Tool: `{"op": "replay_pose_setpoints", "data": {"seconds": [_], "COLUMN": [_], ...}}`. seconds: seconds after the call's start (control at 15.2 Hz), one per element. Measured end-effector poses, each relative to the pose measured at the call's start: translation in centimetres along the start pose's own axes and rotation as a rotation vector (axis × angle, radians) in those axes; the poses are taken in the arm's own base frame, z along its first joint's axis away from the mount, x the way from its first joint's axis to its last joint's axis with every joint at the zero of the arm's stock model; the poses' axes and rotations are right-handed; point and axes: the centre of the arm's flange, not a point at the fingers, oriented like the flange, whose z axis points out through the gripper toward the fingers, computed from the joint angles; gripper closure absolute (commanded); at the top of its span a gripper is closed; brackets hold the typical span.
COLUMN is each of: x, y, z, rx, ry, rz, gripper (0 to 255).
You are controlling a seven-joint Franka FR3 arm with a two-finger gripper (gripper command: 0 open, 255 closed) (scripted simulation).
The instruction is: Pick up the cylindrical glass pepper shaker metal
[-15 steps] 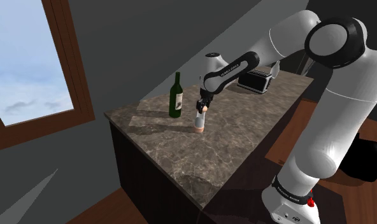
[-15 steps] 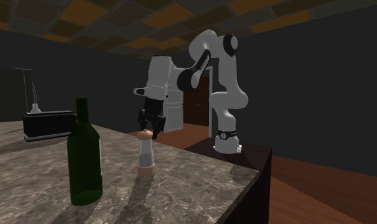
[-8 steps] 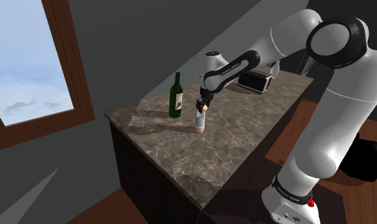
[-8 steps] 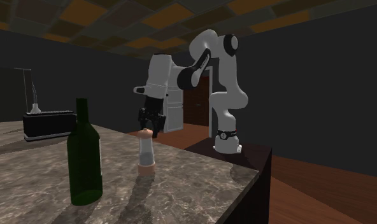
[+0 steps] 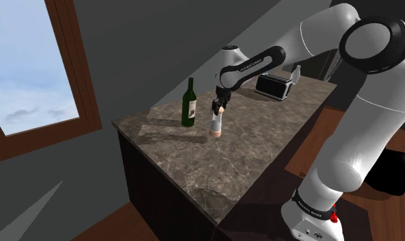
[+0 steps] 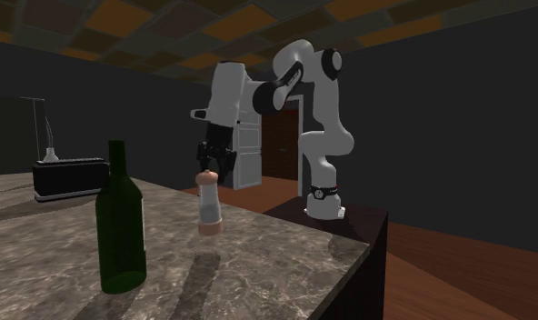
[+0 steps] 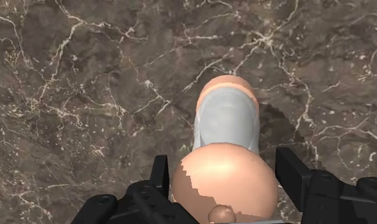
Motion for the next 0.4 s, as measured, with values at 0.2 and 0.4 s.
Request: {"op": "replay_pose_setpoints", "data": {"seconds": [0.2, 0.4], "x": [0.0, 0.1], "y": [0.4, 0.6], "z": [-1.5, -2.9], "rx": [0.0, 0.0], "ry": [0.0, 0.0], "rz": [0.0, 0.0], "gripper": [255, 255]}}
